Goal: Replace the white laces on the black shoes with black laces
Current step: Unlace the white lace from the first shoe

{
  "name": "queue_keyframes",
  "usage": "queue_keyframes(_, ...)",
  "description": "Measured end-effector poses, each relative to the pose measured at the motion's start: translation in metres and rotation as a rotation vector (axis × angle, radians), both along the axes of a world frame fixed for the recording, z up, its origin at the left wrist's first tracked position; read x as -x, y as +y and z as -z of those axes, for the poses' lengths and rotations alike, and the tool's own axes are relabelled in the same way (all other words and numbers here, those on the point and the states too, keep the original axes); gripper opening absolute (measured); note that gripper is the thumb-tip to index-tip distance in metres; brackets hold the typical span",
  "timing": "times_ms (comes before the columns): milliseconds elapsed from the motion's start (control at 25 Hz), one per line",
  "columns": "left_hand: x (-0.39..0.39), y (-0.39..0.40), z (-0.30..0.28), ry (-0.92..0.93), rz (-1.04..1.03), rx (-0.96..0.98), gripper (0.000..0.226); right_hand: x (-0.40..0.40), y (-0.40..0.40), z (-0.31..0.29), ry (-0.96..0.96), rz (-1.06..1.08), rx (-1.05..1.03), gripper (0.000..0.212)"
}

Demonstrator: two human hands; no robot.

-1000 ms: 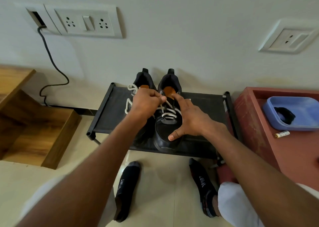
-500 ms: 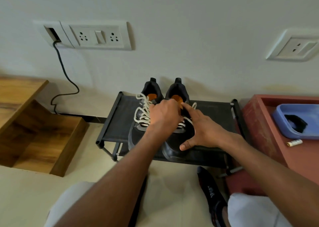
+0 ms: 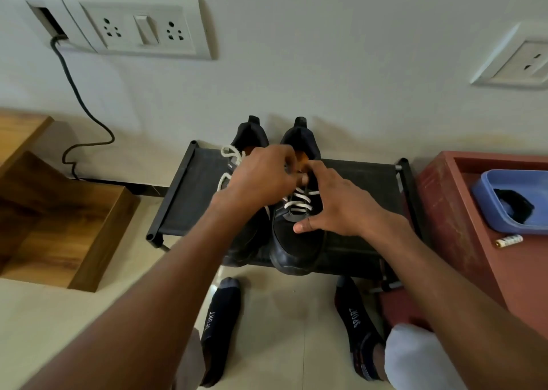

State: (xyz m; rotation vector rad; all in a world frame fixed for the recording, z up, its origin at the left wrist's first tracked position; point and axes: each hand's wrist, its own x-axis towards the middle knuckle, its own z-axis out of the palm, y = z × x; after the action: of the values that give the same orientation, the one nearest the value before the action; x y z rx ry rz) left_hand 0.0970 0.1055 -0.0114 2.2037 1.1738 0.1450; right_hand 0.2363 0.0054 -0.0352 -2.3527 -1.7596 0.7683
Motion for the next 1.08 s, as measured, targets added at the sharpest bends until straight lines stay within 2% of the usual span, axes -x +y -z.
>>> queue_keyframes(80,-0.002,-0.007,0.003,0.126,0.075,-0.146,0.013,0.000,0.002,0.002,-0.010,-0.002,0.001,0.126)
queue_keyframes(240,-0.002,-0.013,0.003,0.160,0.077,-0.360,0.015,0.001,0.002,0.005,-0.017,-0.010,0.029,0.138)
queue_keyframes(320,-0.004,-0.013,0.006,0.188,0.060,-0.397,0.010,0.001,0.003,0.004,-0.019,-0.005,0.040,0.142)
queue_keyframes(360,-0.003,-0.011,0.004,0.133,0.026,-0.356,0.007,0.001,0.002,0.003,-0.015,0.003,0.044,0.143)
queue_keyframes(440,-0.002,-0.004,-0.003,-0.139,-0.115,-0.161,0.009,-0.001,0.001,0.000,-0.001,0.021,0.043,0.141)
queue_keyframes(560,-0.001,0.006,-0.021,-0.734,-0.399,0.209,0.013,-0.002,-0.001,-0.002,0.005,0.027,0.036,0.135)
queue_keyframes(600,-0.001,0.005,-0.024,-0.843,-0.424,0.330,0.015,-0.001,0.000,-0.002,0.000,0.020,0.037,0.134)
queue_keyframes(640,-0.002,0.002,-0.025,-0.841,-0.399,0.362,0.016,-0.001,0.001,-0.002,-0.005,0.013,0.040,0.134)
queue_keyframes(680,-0.002,0.002,-0.021,-0.734,-0.325,0.278,0.014,0.000,0.001,-0.002,-0.007,0.012,0.045,0.135)
queue_keyframes(760,-0.003,0.001,-0.003,-0.334,-0.042,-0.052,0.004,0.000,0.002,-0.002,-0.007,0.021,0.050,0.138)
queue_keyframes(840,-0.004,-0.004,0.013,-0.001,0.187,-0.237,0.013,0.000,0.003,-0.001,-0.011,0.019,0.051,0.138)
queue_keyframes(920,-0.005,-0.008,0.018,0.066,0.196,-0.288,0.021,0.000,0.004,0.000,-0.016,0.008,0.058,0.137)
queue_keyframes(1080,-0.007,-0.007,0.017,0.005,0.133,-0.313,0.028,-0.001,0.005,0.000,-0.018,0.009,0.066,0.137)
